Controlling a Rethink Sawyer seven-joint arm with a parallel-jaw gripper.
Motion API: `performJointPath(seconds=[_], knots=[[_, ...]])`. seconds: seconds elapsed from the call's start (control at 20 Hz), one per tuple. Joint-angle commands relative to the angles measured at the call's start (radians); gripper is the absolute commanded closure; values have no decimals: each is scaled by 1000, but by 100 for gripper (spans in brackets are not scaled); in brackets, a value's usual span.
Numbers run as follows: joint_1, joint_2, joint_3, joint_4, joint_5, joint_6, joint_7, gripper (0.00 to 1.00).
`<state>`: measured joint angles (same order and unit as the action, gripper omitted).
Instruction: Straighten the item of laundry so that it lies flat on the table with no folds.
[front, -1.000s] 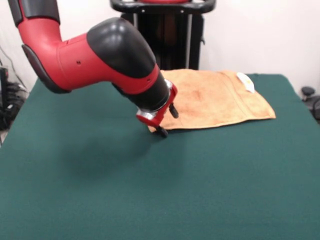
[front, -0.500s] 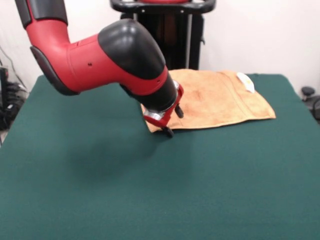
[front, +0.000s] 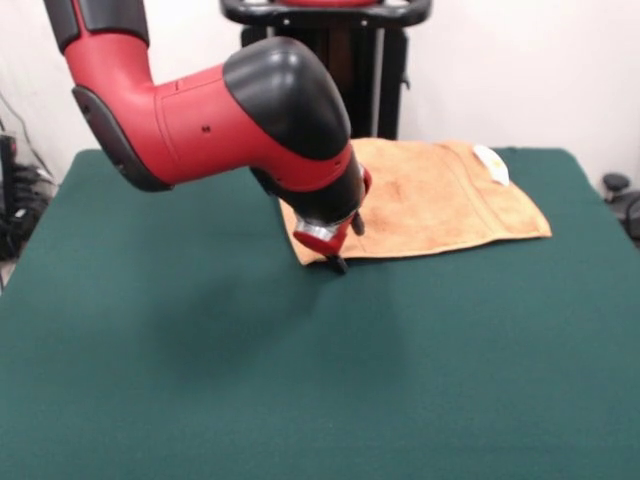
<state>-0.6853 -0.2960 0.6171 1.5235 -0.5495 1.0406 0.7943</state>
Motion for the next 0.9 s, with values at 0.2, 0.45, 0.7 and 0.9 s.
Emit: performJointPath(seconds=[0.2,0.45,0.7,0.9], knots=[[48,26,-61,-43,-107,131,-135,0],[40,24,-61,-51,-123,156,-153,0],[29,26,-57,-54,-136,160,-156,0],[23,29,-57,-56,-146,157,-156,0]])
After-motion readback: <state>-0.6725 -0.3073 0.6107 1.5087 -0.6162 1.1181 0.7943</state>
